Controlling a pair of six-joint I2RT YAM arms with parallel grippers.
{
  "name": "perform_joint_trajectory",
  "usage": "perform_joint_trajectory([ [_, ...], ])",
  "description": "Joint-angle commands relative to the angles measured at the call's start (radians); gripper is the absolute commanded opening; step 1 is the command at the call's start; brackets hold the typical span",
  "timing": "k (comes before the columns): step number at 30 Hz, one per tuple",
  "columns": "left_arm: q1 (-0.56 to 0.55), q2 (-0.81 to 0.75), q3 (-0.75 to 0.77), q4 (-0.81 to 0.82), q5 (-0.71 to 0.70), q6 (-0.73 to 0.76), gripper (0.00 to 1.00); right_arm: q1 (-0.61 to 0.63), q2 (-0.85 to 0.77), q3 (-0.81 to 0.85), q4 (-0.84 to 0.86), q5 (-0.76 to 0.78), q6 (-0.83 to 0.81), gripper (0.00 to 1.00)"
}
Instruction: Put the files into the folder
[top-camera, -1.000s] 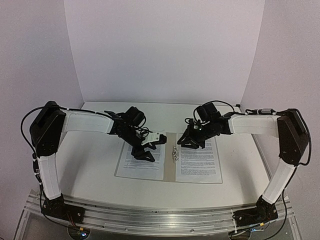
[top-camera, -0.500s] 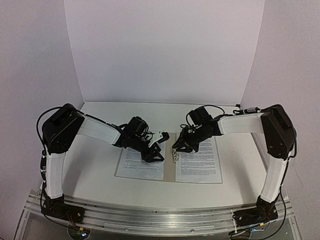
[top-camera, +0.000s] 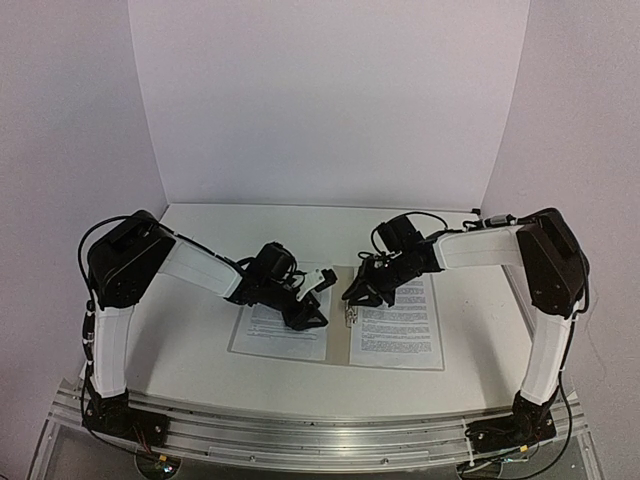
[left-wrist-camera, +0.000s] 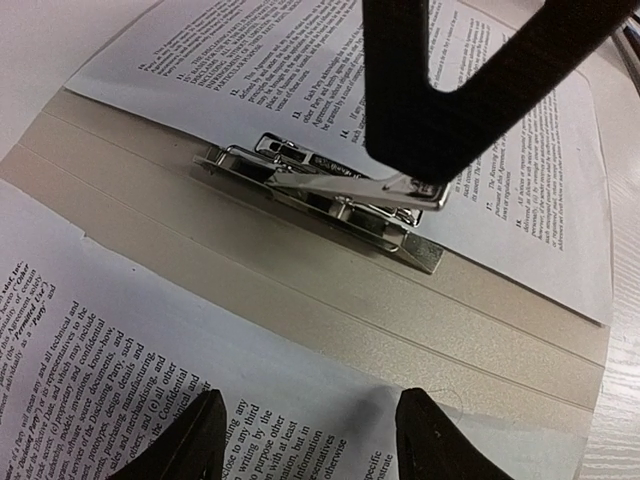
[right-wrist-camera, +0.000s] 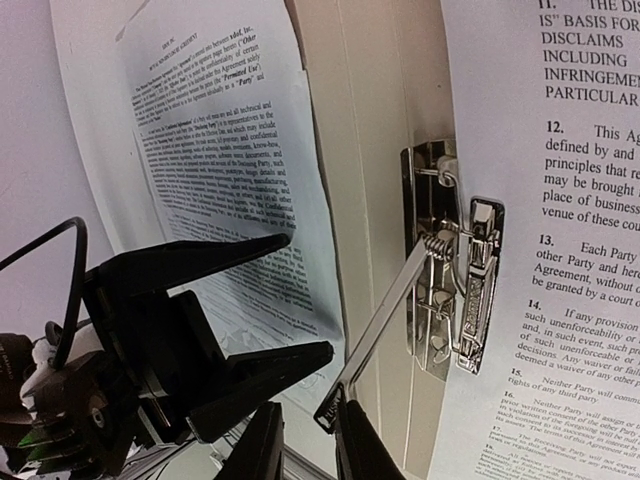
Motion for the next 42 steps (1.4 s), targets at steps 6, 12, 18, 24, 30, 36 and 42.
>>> perform_joint_trajectory([
  [6, -0.029, -0.048, -0.167, -0.024, -0.023, -0.107, 0.58, 0.006, 0.005, -0.023, 0.008, -0.009, -0.016, 0.28],
  [12, -0.038, -0.091, -0.247, 0.000, 0.004, -0.147, 0.58, 0.009, -0.020, -0.032, 0.009, -0.026, -0.009, 0.29],
  [18, -0.038, -0.112, -0.303, 0.033, 0.023, -0.148, 0.59, 0.035, -0.061, -0.063, 0.013, -0.081, 0.004, 0.30],
  [24, -0.038, -0.114, -0.334, 0.108, 0.024, -0.130, 0.59, 0.056, -0.040, -0.059, 0.014, -0.065, -0.001, 0.28],
  [30, -0.037, -0.112, -0.342, 0.102, 0.025, -0.106, 0.59, 0.056, -0.050, -0.075, 0.013, -0.045, -0.003, 0.21],
  [36, -0.037, -0.107, -0.340, 0.102, 0.016, -0.081, 0.58, 0.056, -0.039, -0.090, 0.012, -0.034, -0.014, 0.18],
  [42, -0.037, -0.108, -0.345, 0.101, 0.014, -0.084, 0.58, 0.056, -0.050, -0.142, 0.012, -0.007, -0.017, 0.12],
])
